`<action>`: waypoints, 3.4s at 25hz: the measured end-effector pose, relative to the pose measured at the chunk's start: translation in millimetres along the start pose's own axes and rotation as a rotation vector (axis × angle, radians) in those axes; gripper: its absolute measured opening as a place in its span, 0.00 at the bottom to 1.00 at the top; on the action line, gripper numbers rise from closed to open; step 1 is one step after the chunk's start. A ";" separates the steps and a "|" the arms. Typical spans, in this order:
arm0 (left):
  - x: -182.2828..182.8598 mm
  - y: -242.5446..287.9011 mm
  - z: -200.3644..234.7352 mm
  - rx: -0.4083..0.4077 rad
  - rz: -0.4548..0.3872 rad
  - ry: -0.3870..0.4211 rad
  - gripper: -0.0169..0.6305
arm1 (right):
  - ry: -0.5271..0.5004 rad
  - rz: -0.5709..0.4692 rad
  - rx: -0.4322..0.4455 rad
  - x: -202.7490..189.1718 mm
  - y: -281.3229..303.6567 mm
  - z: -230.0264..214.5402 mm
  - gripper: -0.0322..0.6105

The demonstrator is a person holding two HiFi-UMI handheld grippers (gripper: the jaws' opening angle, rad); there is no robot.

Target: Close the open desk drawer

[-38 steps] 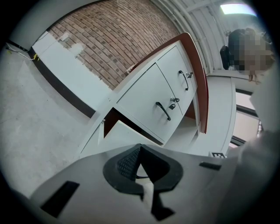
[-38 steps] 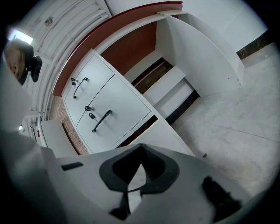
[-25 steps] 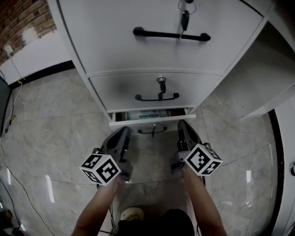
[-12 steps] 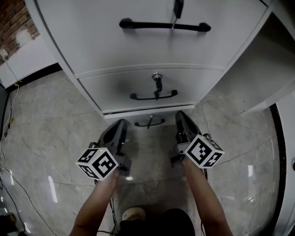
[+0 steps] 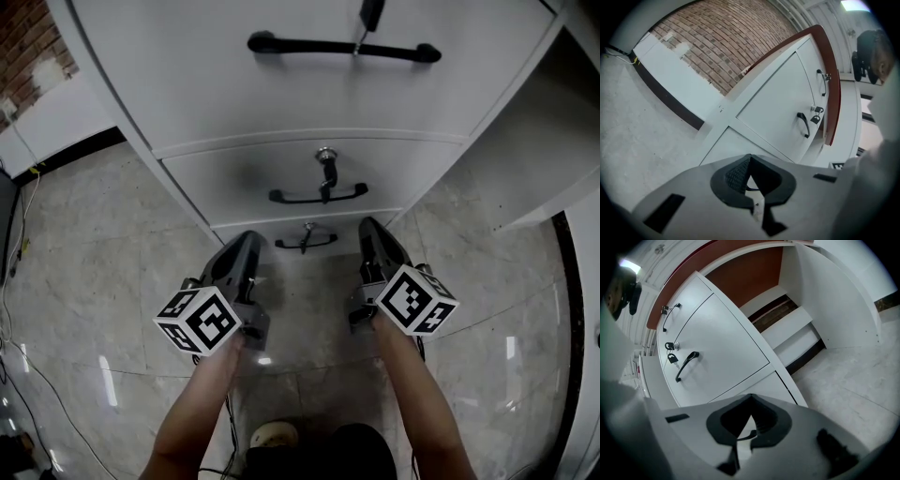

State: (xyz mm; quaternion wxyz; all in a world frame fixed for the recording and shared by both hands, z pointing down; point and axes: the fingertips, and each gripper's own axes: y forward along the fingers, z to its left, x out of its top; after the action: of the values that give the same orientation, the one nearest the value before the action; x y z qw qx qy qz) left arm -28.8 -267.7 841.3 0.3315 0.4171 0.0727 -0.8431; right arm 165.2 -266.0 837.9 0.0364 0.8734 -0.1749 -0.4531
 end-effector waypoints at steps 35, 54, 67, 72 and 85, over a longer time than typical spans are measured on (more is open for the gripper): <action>-28.8 -112.6 -111.7 -0.009 0.075 0.176 0.04 | 0.035 -0.164 0.015 -15.8 -189.8 104.2 0.06; 109.8 -187.0 -244.7 -0.045 0.180 0.180 0.04 | -0.107 0.044 -0.150 53.0 -257.7 224.0 0.06; 213.4 -216.9 -365.7 -0.089 0.180 0.235 0.04 | -0.161 0.078 -0.113 197.1 -275.5 320.4 0.06; 256.5 -226.4 -408.0 -0.095 0.184 0.275 0.04 | -0.157 0.097 -0.123 249.7 -299.2 341.1 0.06; 326.6 -260.1 -474.2 -0.083 0.248 0.354 0.04 | -0.276 0.244 -0.100 323.1 -367.3 391.9 0.06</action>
State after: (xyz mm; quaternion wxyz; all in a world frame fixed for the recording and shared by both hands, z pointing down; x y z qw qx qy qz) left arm -20.6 -41.0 251.6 0.4313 0.5505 0.1126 -0.7058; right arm 120.9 5.7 274.8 0.1100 0.7725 -0.2601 -0.5688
